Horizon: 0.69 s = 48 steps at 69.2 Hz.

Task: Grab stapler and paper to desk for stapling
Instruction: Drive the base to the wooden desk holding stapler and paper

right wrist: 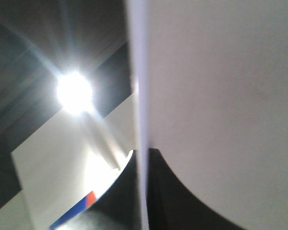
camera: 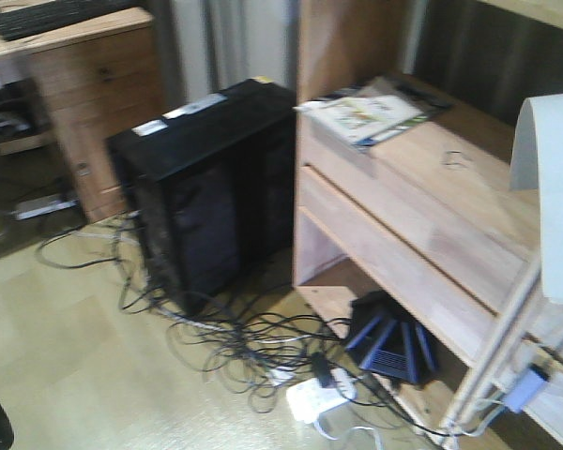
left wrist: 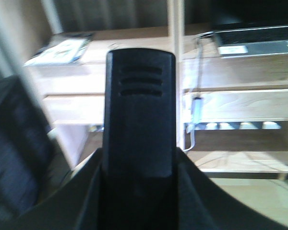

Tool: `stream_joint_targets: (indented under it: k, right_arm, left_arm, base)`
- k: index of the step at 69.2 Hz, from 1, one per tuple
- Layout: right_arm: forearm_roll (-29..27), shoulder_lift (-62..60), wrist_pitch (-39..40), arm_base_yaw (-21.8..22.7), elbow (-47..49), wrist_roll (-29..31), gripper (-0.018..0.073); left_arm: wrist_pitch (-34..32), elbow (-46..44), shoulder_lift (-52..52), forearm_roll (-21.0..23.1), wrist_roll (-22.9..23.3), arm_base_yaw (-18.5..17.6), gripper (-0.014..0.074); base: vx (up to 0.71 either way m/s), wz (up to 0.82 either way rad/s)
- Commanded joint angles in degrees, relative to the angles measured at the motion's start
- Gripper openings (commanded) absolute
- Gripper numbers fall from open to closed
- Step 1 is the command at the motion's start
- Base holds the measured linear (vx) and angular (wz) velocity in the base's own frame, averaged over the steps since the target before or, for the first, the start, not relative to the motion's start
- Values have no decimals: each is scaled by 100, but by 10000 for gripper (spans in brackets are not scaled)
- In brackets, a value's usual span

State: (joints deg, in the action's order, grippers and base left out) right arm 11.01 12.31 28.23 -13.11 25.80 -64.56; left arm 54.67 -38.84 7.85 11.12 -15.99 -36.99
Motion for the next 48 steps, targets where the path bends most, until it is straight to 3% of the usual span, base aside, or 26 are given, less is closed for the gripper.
stream_joint_targets:
  k: [1,48]
  right_arm:
    - [47,75,261,19,180,33,-1]
    - [47,75,261,19,180,33,-1]
  left_arm:
    - [-690,-141,84,122,24,-37,-7]
    - [-690,-141,84,122,24,-37,-7]
  base:
    - [-8,52]
    - [-2,40]
